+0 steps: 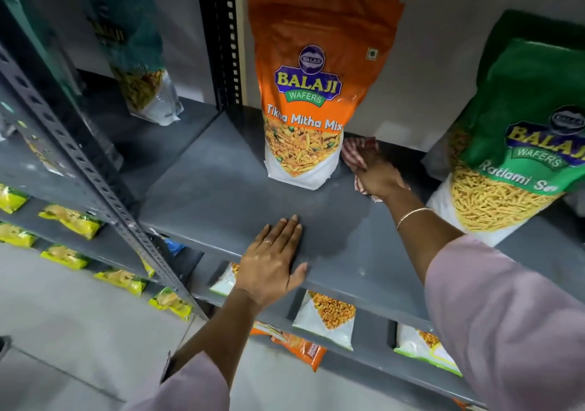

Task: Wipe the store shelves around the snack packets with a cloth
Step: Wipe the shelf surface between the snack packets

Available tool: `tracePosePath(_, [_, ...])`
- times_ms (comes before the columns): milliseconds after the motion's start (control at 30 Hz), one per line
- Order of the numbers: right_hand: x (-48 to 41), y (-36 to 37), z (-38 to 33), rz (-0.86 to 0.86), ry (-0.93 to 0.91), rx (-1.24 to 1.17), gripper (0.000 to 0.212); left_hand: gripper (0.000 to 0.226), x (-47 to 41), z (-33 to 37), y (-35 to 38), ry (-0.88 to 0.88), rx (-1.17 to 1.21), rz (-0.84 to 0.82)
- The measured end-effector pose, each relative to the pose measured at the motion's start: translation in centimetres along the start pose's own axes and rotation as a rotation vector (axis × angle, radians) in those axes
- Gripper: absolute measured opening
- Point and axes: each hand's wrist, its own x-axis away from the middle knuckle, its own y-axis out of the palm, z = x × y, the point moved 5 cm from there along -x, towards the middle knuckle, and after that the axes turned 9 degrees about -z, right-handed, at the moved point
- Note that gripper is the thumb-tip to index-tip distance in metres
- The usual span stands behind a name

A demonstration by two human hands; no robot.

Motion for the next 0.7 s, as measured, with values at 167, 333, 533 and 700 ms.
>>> tracePosePath(167, [4.1, 1.6, 0.8, -0.009, -0.146, -0.076, 0.051, 0.059, 0.1, 0.2, -0.1, 0.000, -0.027, -0.050])
tracePosePath(333, [10.4, 4.0, 1.1, 0.033, -0.197, -0.120, 0.047, 0.060, 0.1, 0.4, -0.4, -0.039, -0.059, -0.122])
tracePosePath(533, [18.2, 5.0, 0.5, -0.075, -0.227, -0.146, 0.043, 0.056, 0.6, 0.9, -0.9, -0.040, -0.049, -0.143])
tracePosePath(700, [22.2, 3.7, 1.6, -0.637, -0.216, -0.344, 0.041, 0.055, 0.8, 0.7, -0.8, -0.029, -0.033, -0.167])
